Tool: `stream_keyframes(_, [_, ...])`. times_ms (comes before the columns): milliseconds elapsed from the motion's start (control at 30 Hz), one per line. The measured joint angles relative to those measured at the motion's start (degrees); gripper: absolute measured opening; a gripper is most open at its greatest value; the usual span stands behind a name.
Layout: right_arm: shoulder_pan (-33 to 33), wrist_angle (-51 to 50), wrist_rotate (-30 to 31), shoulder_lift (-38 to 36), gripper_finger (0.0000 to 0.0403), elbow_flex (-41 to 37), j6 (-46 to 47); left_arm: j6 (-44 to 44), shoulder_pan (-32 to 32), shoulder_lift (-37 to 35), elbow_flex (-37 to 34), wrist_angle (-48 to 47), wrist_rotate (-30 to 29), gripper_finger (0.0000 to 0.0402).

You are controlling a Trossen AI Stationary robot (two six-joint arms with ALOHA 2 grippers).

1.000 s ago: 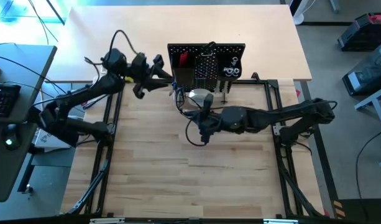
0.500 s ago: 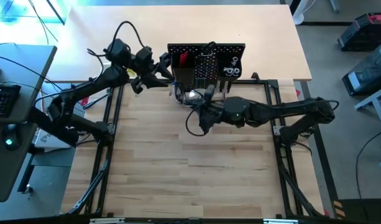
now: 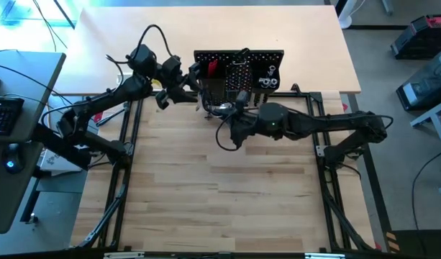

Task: Hang tools onto peg board
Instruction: Put the transparent safety glasses into the left black bin on the peg board

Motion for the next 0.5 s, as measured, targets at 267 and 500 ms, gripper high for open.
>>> stream_keyframes(267, [-0.69,-0.44,-1.18,0.04,0.0007,0.00,1.54,1.76,-1.96,0.24,-0.02,-0.13,1.38,0.0132])
stream_keyframes(500, [-0.55,-1.48,-1.76,0.07,0.0007,0.02,1.54,3.91,-4.02,0.28,-0.02,-0.13,2.46,0.0077])
